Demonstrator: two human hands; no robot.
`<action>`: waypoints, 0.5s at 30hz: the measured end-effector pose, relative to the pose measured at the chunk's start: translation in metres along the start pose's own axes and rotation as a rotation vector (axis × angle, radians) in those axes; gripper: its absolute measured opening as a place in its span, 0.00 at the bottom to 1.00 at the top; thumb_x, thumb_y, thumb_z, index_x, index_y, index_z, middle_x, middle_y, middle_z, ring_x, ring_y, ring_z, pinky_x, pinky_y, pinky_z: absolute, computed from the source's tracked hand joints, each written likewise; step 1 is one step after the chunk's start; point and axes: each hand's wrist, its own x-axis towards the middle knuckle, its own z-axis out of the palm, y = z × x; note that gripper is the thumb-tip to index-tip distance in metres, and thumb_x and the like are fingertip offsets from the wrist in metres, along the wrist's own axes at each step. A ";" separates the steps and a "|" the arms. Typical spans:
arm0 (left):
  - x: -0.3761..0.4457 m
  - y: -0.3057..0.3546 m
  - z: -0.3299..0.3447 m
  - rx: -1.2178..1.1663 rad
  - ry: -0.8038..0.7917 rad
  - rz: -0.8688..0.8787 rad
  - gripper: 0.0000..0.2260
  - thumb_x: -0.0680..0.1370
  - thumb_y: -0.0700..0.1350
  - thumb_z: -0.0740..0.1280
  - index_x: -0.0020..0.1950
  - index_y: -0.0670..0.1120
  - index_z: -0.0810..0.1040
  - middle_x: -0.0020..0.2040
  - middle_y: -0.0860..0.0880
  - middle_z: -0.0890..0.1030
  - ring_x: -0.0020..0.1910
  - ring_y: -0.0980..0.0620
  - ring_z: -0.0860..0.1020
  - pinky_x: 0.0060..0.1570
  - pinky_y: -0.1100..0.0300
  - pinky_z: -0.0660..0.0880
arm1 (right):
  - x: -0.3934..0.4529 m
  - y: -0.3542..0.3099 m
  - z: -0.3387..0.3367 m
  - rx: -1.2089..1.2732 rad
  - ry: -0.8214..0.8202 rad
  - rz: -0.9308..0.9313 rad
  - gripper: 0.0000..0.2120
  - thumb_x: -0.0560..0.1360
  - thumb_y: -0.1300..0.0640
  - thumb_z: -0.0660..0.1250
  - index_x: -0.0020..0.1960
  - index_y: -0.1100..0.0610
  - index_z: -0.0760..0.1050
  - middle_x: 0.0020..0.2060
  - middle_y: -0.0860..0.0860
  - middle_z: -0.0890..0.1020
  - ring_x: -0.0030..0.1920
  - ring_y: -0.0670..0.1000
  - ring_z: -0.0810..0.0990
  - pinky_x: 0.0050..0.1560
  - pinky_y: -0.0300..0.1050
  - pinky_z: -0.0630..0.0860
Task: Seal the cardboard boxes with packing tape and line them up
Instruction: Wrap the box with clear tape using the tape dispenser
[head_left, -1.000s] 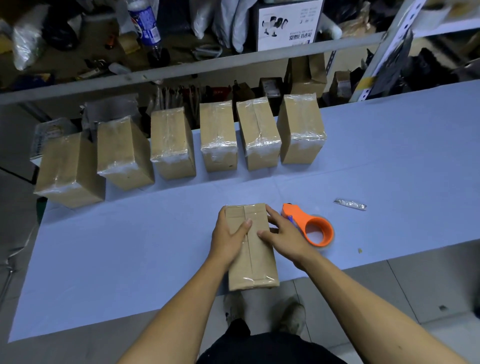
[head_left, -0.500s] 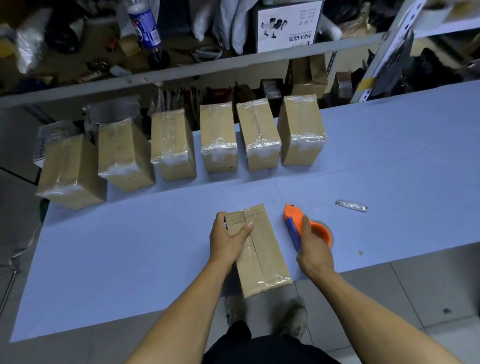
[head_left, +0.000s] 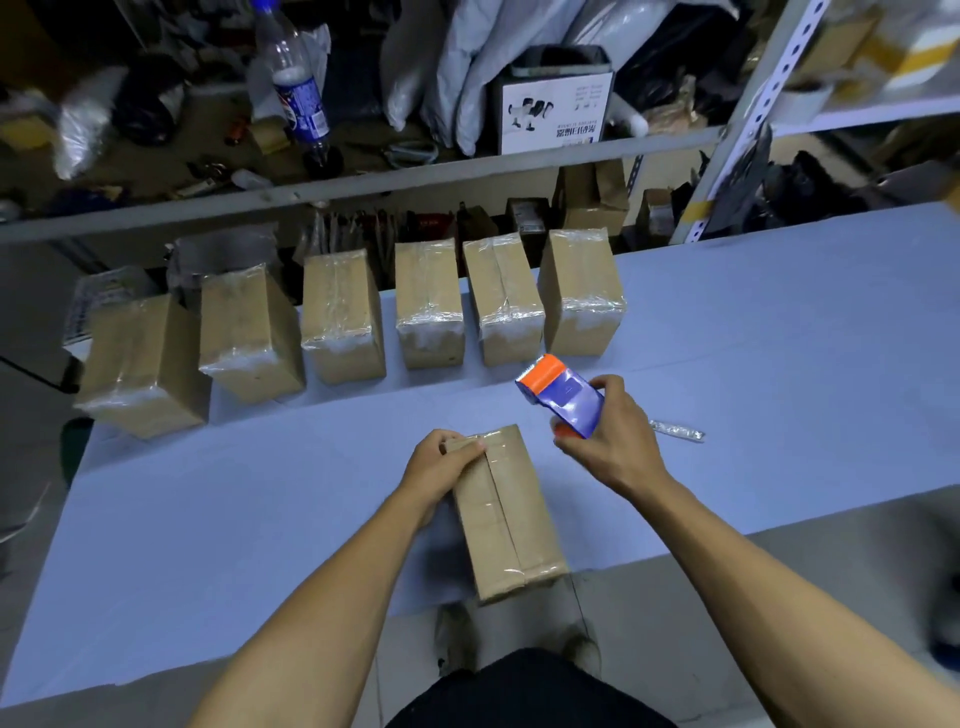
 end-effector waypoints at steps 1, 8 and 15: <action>-0.002 0.005 -0.002 0.037 -0.005 0.001 0.13 0.76 0.52 0.72 0.53 0.46 0.77 0.50 0.50 0.79 0.46 0.55 0.77 0.43 0.60 0.74 | 0.002 -0.007 -0.005 -0.022 -0.003 -0.048 0.24 0.68 0.47 0.74 0.58 0.53 0.69 0.45 0.50 0.80 0.44 0.54 0.79 0.40 0.46 0.74; -0.019 0.068 -0.019 -0.280 0.060 0.065 0.19 0.81 0.59 0.61 0.51 0.43 0.81 0.49 0.45 0.83 0.49 0.47 0.81 0.49 0.54 0.76 | 0.003 -0.047 -0.029 0.009 -0.130 -0.330 0.21 0.69 0.46 0.76 0.55 0.52 0.71 0.44 0.45 0.77 0.41 0.45 0.77 0.40 0.39 0.74; -0.030 0.090 -0.031 -0.309 -0.160 0.065 0.09 0.80 0.49 0.68 0.52 0.44 0.82 0.44 0.47 0.84 0.45 0.50 0.81 0.44 0.58 0.77 | 0.007 -0.052 -0.024 0.022 -0.236 -0.376 0.24 0.68 0.45 0.78 0.56 0.52 0.70 0.48 0.48 0.78 0.45 0.49 0.79 0.46 0.47 0.80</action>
